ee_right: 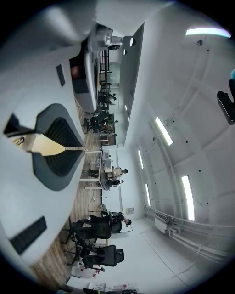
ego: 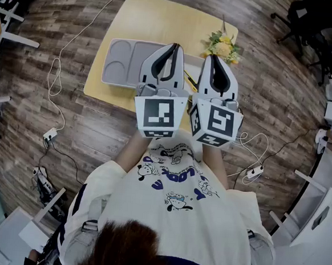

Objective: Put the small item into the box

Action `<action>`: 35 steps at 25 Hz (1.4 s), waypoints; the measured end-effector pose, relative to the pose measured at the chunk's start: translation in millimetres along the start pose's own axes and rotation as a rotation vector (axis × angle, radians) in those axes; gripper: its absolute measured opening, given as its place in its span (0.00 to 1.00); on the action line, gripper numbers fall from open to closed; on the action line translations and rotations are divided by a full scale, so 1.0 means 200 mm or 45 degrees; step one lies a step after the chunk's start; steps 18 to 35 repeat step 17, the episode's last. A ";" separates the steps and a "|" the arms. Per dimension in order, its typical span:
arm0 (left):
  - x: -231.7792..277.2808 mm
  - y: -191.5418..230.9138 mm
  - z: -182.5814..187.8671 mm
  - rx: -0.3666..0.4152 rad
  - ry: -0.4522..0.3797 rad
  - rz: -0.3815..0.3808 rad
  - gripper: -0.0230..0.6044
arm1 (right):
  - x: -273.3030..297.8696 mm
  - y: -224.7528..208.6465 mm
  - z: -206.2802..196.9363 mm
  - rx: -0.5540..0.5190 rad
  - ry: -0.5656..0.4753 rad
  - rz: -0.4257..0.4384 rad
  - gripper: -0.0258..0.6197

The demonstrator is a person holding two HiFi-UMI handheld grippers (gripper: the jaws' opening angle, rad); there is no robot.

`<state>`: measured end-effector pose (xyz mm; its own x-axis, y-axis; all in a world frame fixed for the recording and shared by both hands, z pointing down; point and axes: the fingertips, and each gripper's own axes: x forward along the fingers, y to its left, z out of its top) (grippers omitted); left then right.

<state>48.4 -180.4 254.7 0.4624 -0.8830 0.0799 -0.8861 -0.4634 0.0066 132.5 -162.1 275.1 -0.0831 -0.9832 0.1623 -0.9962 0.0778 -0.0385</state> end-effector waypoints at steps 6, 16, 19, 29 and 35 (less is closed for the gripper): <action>0.00 0.00 0.00 -0.004 0.002 0.001 0.07 | 0.00 0.00 -0.01 -0.001 0.001 0.007 0.10; 0.01 -0.01 0.00 -0.001 0.003 0.004 0.07 | 0.01 -0.02 -0.01 0.002 0.002 0.003 0.10; 0.02 -0.01 0.00 -0.001 0.002 0.004 0.07 | 0.02 -0.02 -0.01 0.003 0.002 0.003 0.10; 0.02 -0.01 0.00 -0.001 0.002 0.004 0.07 | 0.02 -0.02 -0.01 0.003 0.002 0.003 0.10; 0.02 -0.01 0.00 -0.001 0.002 0.004 0.07 | 0.02 -0.02 -0.01 0.003 0.002 0.003 0.10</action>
